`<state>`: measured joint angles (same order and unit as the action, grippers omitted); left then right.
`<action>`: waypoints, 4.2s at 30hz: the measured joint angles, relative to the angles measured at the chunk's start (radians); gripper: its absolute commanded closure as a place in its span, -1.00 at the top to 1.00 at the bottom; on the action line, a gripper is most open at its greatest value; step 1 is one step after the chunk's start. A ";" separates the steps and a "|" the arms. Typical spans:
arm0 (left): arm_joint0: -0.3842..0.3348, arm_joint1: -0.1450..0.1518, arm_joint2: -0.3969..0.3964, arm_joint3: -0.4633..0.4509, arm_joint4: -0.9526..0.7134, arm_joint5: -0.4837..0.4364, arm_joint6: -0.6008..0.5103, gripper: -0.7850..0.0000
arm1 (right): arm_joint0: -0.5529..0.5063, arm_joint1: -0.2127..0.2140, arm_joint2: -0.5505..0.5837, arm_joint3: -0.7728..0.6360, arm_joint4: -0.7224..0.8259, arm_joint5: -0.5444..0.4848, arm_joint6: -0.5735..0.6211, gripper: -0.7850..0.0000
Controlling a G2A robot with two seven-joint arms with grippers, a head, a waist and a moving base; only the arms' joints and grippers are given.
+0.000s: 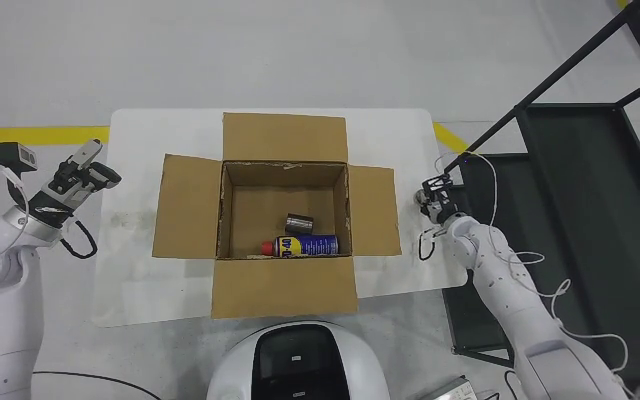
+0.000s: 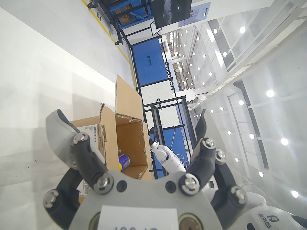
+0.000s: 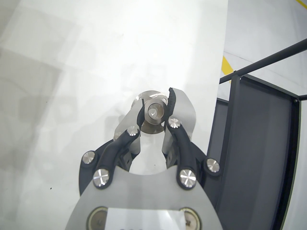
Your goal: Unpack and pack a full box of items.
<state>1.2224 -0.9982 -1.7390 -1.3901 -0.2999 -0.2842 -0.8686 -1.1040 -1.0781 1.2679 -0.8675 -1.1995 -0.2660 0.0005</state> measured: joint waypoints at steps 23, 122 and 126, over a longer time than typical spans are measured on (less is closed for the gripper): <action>0.000 0.000 0.000 0.000 0.000 0.000 0.000 1.00 | -0.004 0.006 0.031 -0.028 0.017 -0.090 0.070 -0.12; 0.000 0.000 0.000 0.000 0.000 0.000 0.000 1.00 | -0.019 -0.043 -0.235 -0.560 0.055 -0.309 0.132 -1.00; 0.000 0.000 0.000 0.000 0.000 0.000 0.000 1.00 | -0.006 -0.050 -0.251 -0.543 0.049 -0.293 0.127 1.00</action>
<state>1.2224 -0.9982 -1.7390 -1.3901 -0.2999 -0.2842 -0.8686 -1.1103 -1.1278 1.0166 -1.4109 -1.1505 -0.5593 0.1279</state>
